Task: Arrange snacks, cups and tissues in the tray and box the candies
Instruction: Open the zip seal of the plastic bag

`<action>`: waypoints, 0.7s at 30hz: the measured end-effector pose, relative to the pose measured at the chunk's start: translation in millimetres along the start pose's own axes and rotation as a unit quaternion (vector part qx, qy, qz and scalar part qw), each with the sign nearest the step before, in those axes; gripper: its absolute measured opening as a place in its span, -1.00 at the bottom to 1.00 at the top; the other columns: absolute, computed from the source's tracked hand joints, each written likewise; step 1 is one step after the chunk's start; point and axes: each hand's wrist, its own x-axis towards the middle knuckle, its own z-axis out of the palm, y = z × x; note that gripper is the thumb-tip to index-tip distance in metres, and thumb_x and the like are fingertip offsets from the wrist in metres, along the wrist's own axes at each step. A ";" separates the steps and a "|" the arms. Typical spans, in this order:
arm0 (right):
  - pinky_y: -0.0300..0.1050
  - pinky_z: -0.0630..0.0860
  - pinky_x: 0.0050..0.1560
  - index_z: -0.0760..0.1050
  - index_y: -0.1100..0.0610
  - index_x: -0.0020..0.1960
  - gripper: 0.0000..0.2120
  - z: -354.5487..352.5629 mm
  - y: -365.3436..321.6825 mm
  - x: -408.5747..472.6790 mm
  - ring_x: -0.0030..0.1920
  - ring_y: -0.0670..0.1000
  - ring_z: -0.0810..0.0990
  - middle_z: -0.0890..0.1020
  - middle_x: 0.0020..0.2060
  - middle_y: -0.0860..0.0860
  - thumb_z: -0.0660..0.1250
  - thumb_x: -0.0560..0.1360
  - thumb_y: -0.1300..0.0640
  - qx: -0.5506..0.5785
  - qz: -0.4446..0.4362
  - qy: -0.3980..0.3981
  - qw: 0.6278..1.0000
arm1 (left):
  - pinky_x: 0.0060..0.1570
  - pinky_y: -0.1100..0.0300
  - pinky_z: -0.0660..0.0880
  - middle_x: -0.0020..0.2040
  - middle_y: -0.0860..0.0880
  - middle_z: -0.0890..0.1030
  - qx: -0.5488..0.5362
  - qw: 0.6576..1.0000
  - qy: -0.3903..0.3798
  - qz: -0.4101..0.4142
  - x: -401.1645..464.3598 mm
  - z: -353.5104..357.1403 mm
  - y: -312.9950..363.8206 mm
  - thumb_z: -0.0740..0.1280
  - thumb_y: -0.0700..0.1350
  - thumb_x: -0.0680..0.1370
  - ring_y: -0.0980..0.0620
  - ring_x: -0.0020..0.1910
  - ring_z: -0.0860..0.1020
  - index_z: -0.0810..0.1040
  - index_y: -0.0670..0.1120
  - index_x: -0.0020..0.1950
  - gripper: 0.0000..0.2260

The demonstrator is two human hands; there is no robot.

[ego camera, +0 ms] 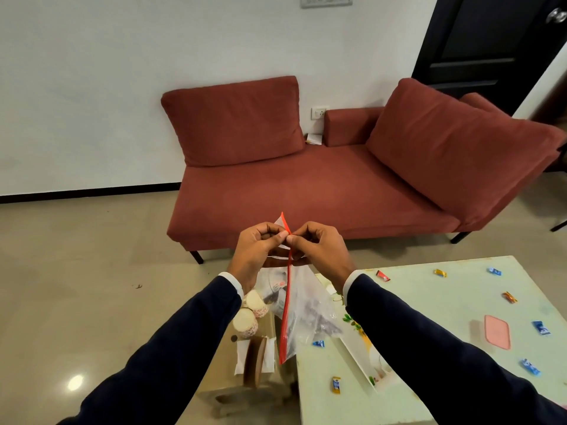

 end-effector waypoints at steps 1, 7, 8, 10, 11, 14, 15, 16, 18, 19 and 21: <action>-0.06 0.71 -0.17 0.61 0.20 -0.07 -0.85 0.4 -0.8 0.3 -0.19 0.08 0.72 0.70 -0.21 0.11 0.42 0.55 0.10 0.000 0.005 -0.002 1.000 | -0.10 -0.14 0.69 -0.05 -0.26 0.72 0.005 1.000 0.005 0.005 -0.8 -0.2 -0.4 0.35 -0.23 0.64 -0.28 -0.08 0.73 0.62 -0.25 0.05 -0.90; -0.04 0.70 -0.20 0.59 0.27 -0.10 -0.84 -1.2 -3.6 5.1 -0.21 0.11 0.71 0.69 -0.24 0.15 0.33 0.57 0.18 0.047 0.056 -0.019 0.997 | -0.26 0.00 0.67 -0.17 -0.20 0.73 0.027 0.999 0.028 0.023 -1.9 3.7 0.9 0.38 -0.22 0.61 -0.22 -0.18 0.74 0.63 -0.19 -0.04 -0.93; -0.03 0.70 -0.20 0.59 0.25 -0.10 -0.84 -1.1 -3.7 7.0 -0.21 0.11 0.72 0.70 -0.22 0.16 0.32 0.58 0.18 0.034 0.053 -0.014 0.998 | -0.27 -0.01 0.67 -0.17 -0.21 0.73 0.028 0.999 0.034 0.025 0.3 3.7 1.9 0.38 -0.22 0.60 -0.22 -0.19 0.74 0.62 -0.20 -0.06 -0.93; -0.07 0.70 -0.22 0.56 0.21 -0.09 -0.86 -2.6 -2.3 12.2 -0.23 0.06 0.72 0.70 -0.21 0.13 0.30 0.60 0.17 -0.006 0.041 0.009 0.999 | -0.27 -0.07 0.68 -0.13 -0.27 0.72 0.024 0.998 0.054 0.024 6.1 0.8 6.2 0.38 -0.22 0.58 -0.22 -0.18 0.74 0.58 -0.21 -0.08 -0.93; -0.08 0.70 -0.22 0.55 0.20 -0.07 -0.87 -4.9 -1.0 14.8 -0.24 0.04 0.71 0.70 -0.19 0.13 0.29 0.60 0.16 -0.020 0.039 0.023 0.999 | -0.27 -0.08 0.68 -0.11 -0.31 0.70 0.024 0.997 0.066 0.022 9.1 -1.9 8.7 0.39 -0.22 0.58 -0.20 -0.20 0.74 0.56 -0.21 -0.08 -0.92; 0.01 0.70 -0.10 0.52 0.16 0.00 -0.92 -16.2 1.7 22.9 -0.14 0.09 0.67 0.67 -0.08 0.16 0.26 0.61 0.18 -0.040 0.044 0.030 0.998 | -0.36 0.04 0.64 -0.11 -0.36 0.67 0.049 0.995 0.086 0.029 16.2 -9.0 14.0 0.37 -0.24 0.58 -0.11 -0.31 0.71 0.50 -0.20 -0.09 -0.91; 0.00 0.68 -0.09 0.52 0.13 0.00 -0.95 -20.2 1.5 24.9 -0.13 0.08 0.64 0.66 -0.08 0.13 0.27 0.59 0.19 -0.071 0.028 0.022 0.997 | -0.37 0.08 0.62 -0.16 -0.34 0.65 0.079 0.991 0.097 0.042 18.1 -9.8 14.5 0.39 -0.23 0.57 -0.09 -0.33 0.69 0.47 -0.18 -0.11 -0.88; -0.04 0.64 -0.13 0.51 0.10 -0.02 -0.95 -24.4 0.5 26.4 -0.14 0.03 0.61 0.63 -0.10 0.07 0.29 0.56 0.21 -0.121 -0.004 0.013 0.993 | -0.36 0.11 0.60 -0.21 -0.31 0.62 0.120 0.984 0.114 0.058 19.8 -10.2 14.9 0.42 -0.20 0.55 -0.06 -0.34 0.65 0.45 -0.17 -0.13 -0.84; -0.16 0.48 -0.19 0.49 0.06 -0.06 -0.87 -33.2 -2.4 28.2 -0.20 -0.05 0.50 0.52 -0.14 -0.04 0.32 0.49 0.27 -0.246 -0.089 0.000 0.965 | -0.34 0.13 0.53 -0.28 -0.14 0.55 0.196 0.966 0.142 0.094 20.9 -11.4 18.0 0.44 -0.18 0.51 0.02 -0.35 0.53 0.44 -0.13 -0.15 -0.81; -0.17 0.42 -0.19 0.47 0.06 -0.04 -0.83 -36.9 -3.1 28.0 -0.20 -0.04 0.46 0.45 -0.13 -0.05 0.33 0.45 0.30 -0.303 -0.125 -0.010 0.945 | -0.36 0.18 0.51 -0.28 -0.09 0.55 0.216 0.959 0.142 0.113 21.5 -13.3 19.1 0.43 -0.21 0.50 0.06 -0.37 0.50 0.44 -0.12 -0.15 -0.84; -0.18 0.37 -0.18 0.45 0.09 0.03 -0.75 -43.2 -1.4 27.2 -0.16 0.01 0.45 0.37 -0.07 -0.06 0.33 0.42 0.34 -0.366 -0.163 -0.036 0.915 | -0.46 0.28 0.47 -0.24 -0.10 0.57 0.236 0.954 0.114 0.146 21.1 -16.7 21.7 0.38 -0.28 0.52 0.09 -0.44 0.53 0.48 -0.13 -0.11 -0.89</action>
